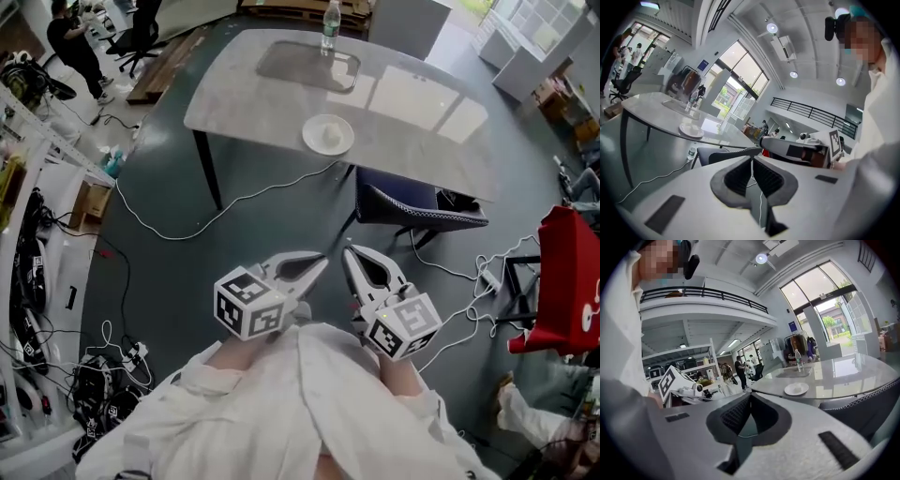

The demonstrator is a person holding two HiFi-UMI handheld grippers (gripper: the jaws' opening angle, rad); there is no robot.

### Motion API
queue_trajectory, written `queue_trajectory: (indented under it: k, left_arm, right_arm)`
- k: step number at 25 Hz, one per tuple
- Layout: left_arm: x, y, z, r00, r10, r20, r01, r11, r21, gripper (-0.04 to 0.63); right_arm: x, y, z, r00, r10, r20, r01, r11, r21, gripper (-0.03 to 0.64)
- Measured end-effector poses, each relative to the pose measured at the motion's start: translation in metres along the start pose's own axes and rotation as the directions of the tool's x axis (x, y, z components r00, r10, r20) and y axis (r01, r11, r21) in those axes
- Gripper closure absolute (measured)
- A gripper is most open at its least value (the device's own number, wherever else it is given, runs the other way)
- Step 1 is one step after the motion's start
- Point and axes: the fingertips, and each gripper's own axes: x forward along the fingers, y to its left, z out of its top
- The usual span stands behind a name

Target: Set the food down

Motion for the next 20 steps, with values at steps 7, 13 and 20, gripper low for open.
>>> queue_trajectory:
  k: [7, 13, 20]
  left_arm:
    - [0.022, 0.013, -0.017, 0.996, -0.015, -0.091, 0.013, 1.0, -0.012, 0.569]
    - [0.046, 0.039, -0.006, 0.992, -0.036, -0.117, 0.032, 0.999, -0.034, 0.569]
    - [0.076, 0.093, 0.046, 0.994, -0.032, -0.106, 0.031, 0.999, -0.006, 0.569]
  right_arm:
    - [0.013, -0.026, -0.023, 0.997, 0.011, -0.072, -0.005, 0.997, 0.078, 0.614]
    - [0.033, -0.064, -0.02, 0.996, -0.04, -0.079, 0.048, 0.994, 0.099, 0.614]
    - [0.091, -0.107, 0.006, 0.997, -0.046, -0.068, 0.052, 0.995, 0.089, 0.614]
